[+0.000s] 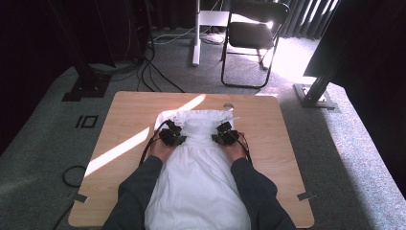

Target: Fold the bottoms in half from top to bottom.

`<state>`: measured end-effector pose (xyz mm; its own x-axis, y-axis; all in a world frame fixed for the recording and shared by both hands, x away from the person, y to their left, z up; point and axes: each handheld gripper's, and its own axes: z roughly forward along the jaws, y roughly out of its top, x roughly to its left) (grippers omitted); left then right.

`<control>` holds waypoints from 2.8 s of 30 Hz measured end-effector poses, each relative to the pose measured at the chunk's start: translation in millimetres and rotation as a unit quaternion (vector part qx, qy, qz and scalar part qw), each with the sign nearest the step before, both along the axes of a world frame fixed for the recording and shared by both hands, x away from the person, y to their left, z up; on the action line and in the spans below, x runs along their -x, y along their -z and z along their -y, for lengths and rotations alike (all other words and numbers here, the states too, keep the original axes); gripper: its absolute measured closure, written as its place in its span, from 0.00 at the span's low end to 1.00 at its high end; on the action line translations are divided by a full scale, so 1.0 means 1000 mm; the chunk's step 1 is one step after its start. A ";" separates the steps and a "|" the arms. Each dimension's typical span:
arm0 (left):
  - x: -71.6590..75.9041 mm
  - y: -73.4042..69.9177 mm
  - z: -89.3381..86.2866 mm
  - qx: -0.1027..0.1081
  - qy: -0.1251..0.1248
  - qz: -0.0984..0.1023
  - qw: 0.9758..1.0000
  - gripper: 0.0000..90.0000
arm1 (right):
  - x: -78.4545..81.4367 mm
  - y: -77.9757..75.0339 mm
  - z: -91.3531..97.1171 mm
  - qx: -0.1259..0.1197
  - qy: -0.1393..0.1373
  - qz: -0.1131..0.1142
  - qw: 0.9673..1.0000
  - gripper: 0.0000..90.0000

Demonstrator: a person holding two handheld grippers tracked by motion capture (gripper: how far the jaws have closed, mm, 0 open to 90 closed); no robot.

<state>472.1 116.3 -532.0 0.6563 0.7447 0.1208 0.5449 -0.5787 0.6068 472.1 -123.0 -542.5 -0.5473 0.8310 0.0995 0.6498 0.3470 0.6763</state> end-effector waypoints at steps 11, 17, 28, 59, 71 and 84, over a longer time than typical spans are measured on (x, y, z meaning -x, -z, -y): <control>-0.018 -0.004 0.021 -0.044 -0.027 0.006 0.999 0.85 | -0.023 -0.001 0.000 0.023 0.015 0.015 1.000 0.84; -0.016 -0.003 0.023 -0.021 -0.040 0.002 0.999 0.88 | -0.029 -0.003 -0.002 0.039 0.033 0.024 0.998 0.86; 0.020 -0.067 0.000 0.114 -0.009 0.071 0.991 0.92 | -0.004 -0.062 0.024 -0.039 -0.004 0.092 0.995 0.89; 0.138 0.007 -0.017 0.063 0.076 -0.048 0.994 0.91 | 0.143 0.002 0.028 -0.008 -0.117 -0.004 0.993 0.86; 0.072 0.005 -0.016 0.038 0.035 -0.021 0.998 0.90 | 0.098 0.010 0.017 -0.046 -0.079 0.005 0.996 0.87; 0.040 0.005 0.002 0.061 -0.010 -0.012 0.998 0.91 | 0.029 0.002 0.022 -0.006 -0.036 0.003 0.999 0.89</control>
<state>432.1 114.4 -537.0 0.6433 0.7655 0.0124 0.5710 -0.4905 0.6583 443.2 -145.0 -544.6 -0.6057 0.7885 0.1065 0.6198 0.3837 0.6845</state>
